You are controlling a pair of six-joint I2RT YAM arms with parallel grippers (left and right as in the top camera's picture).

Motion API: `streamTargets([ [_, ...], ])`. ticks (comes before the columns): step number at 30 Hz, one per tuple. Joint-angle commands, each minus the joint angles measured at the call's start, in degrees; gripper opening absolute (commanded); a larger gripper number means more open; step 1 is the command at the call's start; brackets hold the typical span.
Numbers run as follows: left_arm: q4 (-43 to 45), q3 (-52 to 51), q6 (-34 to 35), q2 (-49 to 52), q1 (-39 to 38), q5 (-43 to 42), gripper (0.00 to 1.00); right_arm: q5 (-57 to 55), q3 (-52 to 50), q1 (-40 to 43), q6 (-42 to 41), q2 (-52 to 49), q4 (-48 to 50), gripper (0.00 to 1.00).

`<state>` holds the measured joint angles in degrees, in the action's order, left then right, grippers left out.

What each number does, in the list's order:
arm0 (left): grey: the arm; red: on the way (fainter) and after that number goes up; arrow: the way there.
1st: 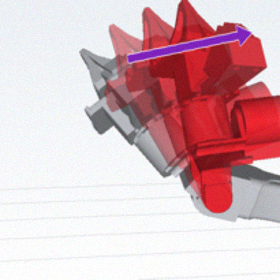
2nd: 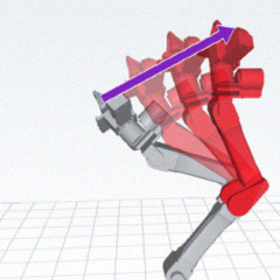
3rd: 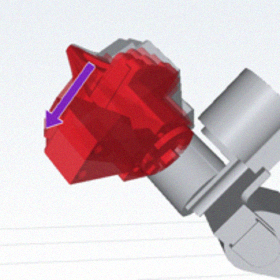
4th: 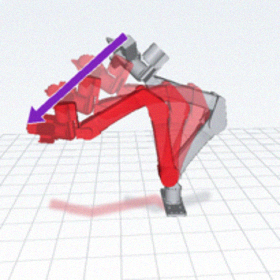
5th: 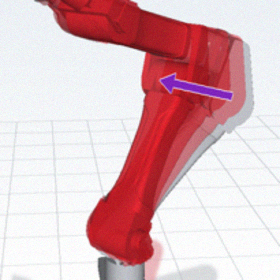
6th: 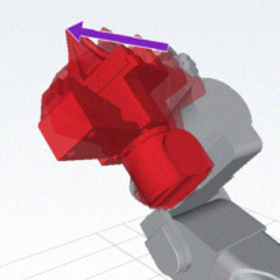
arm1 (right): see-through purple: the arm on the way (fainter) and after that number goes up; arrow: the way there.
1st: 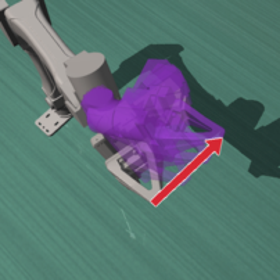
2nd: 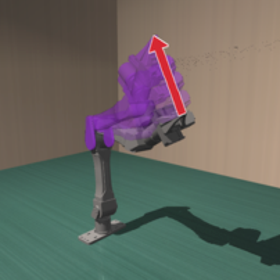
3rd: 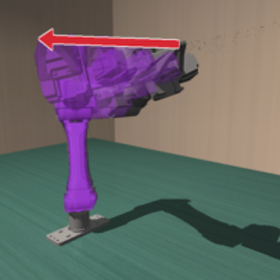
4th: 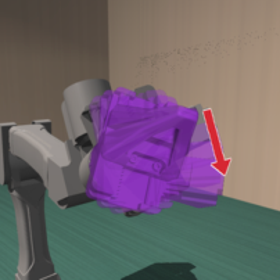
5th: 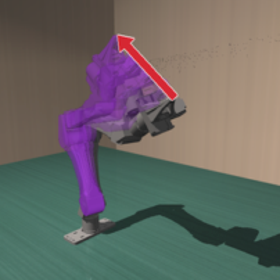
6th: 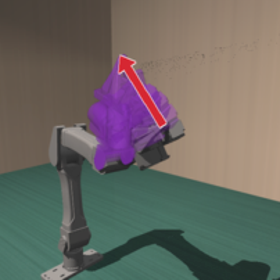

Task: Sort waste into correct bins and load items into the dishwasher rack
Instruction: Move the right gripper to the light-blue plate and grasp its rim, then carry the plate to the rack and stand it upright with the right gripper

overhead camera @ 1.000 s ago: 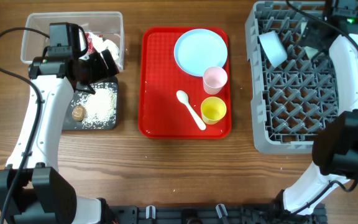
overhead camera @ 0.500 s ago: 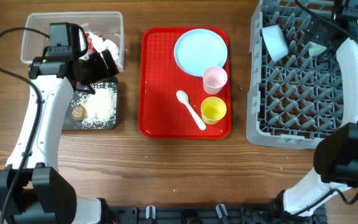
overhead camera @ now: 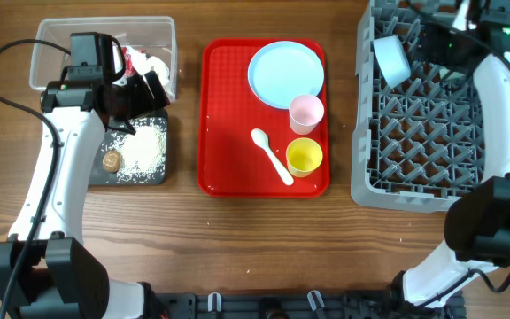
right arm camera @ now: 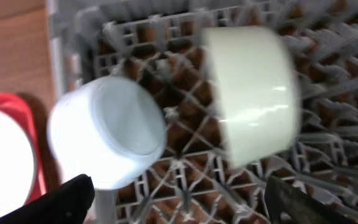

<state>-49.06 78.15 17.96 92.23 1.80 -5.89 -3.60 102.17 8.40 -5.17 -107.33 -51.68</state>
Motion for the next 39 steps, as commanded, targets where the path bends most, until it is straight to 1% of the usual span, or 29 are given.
streamTargets([
  [1,-0.04,-0.33,0.52,-0.50,0.24,-0.50,1.00,0.87,1.42,-7.63,3.65,3.91,0.07,0.88],
  [3,-0.02,-0.33,0.52,-0.50,0.24,-0.50,1.00,0.96,1.44,-13.55,1.18,4.92,0.39,0.86],
  [5,0.00,-0.33,0.52,-0.50,0.24,-0.50,1.00,3.61,1.31,-19.19,-4.76,3.91,0.26,0.84],
  [8,-0.02,-0.33,0.52,-0.50,0.24,-0.50,1.00,5.68,1.27,-22.86,-9.94,0.33,1.77,0.73],
  [11,-0.59,-0.33,0.28,-0.50,0.20,-0.55,1.00,11.23,1.22,-24.90,-10.29,-3.52,-2.14,0.65],
  [12,-0.90,-0.33,0.31,-0.50,0.20,-0.55,1.00,11.37,1.20,-25.29,-11.89,-3.54,-4.46,0.57],
  [13,-0.96,-0.33,0.31,-0.50,0.20,-0.70,1.00,11.26,0.63,-25.31,-12.39,-3.54,-6.10,0.45],
  [14,-0.94,-0.33,0.33,-0.50,0.20,-0.72,1.00,10.58,-0.55,-25.31,-13.29,-3.54,-6.29,0.41],
  [16,-0.94,-0.33,0.33,-0.50,0.20,-0.70,1.00,9.77,-3.89,-25.20,-13.60,-3.87,-5.55,0.41],
  [18,-1.03,-0.33,0.33,-0.50,0.17,-0.70,1.00,9.62,-8.50,-24.87,-14.36,-3.91,-2.84,0.41],
  [22,-1.38,-0.33,0.31,-0.50,0.17,-0.70,1.00,9.64,-13.70,-24.63,-15.96,-3.91,1.73,0.40],
  [24,-1.38,-0.33,0.31,-0.50,0.17,-0.70,1.00,9.66,-13.77,-23.98,-15.78,-3.87,4.68,0.41],
  [29,-1.29,-0.33,0.33,-0.50,0.20,-0.70,1.00,10.10,-12.46,-19.15,-17.57,-4.87,17.88,0.37],
  [31,-1.27,-0.33,0.33,-0.50,0.17,-0.70,1.00,10.08,-12.46,-19.04,-19.06,-7.65,19.65,0.36],
  [34,-1.38,-0.33,0.35,-0.50,0.17,-0.72,1.00,11.87,-12.46,-19.32,-22.99,-14.01,21.88,0.29],
  [39,-1.36,-0.33,0.55,-0.50,0.17,-0.74,1.00,10.08,-12.55,-21.81,-26.53,-17.79,23.98,0.28],
])
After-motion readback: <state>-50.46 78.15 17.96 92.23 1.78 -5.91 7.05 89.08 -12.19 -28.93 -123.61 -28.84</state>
